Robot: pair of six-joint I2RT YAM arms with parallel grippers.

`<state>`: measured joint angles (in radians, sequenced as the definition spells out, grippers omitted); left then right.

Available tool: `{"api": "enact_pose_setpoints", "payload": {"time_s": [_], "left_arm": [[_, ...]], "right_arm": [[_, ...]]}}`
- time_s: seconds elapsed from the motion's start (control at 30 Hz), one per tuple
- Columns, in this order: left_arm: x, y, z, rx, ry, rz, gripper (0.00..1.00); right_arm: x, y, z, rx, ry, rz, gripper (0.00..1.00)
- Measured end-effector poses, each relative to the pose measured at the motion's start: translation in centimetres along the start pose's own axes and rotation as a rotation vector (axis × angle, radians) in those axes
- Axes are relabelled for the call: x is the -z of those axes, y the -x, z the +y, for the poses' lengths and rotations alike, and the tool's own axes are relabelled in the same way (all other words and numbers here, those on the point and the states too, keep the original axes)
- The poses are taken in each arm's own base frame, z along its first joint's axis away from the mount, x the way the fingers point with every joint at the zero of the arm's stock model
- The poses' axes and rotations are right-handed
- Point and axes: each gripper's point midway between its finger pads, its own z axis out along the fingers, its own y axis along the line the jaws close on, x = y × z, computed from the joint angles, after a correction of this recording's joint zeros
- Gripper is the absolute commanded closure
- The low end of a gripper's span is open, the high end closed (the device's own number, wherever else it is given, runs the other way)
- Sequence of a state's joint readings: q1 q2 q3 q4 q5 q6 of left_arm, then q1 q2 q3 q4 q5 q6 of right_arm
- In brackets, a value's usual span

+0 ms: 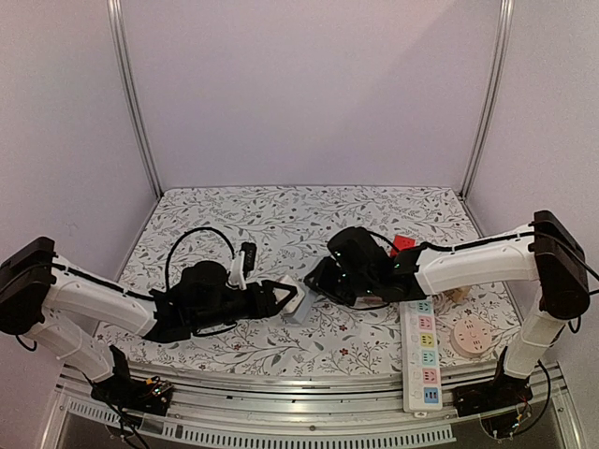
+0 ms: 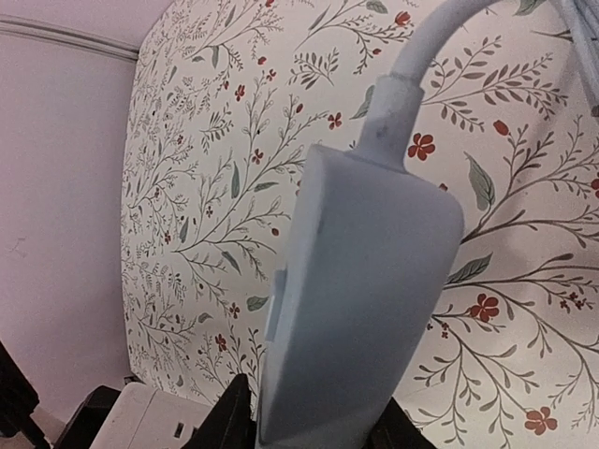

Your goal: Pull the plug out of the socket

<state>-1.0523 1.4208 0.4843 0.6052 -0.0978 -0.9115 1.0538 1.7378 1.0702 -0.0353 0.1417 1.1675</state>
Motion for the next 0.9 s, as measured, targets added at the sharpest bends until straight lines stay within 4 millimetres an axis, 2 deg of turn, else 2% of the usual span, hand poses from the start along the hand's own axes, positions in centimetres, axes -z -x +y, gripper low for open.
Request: {"api": "enact_pose_setpoints", "payload": {"time_s": [0.47,0.67,0.9], "left_arm": [[0.6,0.4,-0.9,-0.016,-0.063,-0.057,1.0],[0.4,0.5,-1.0,-0.007,-0.057,-0.039,1.0],[0.3,0.8,-1.7,0.019,-0.084,0.0,1.0]], "right_arm": [[1.4,0.6,0.3,-0.127,0.032,-0.063,1.0],[1.6,0.5,0.4,-0.106,0.026,-0.082,1.0],[2.8,0.9,0.9,-0.029,-0.016,-0.152,1.0]]}}
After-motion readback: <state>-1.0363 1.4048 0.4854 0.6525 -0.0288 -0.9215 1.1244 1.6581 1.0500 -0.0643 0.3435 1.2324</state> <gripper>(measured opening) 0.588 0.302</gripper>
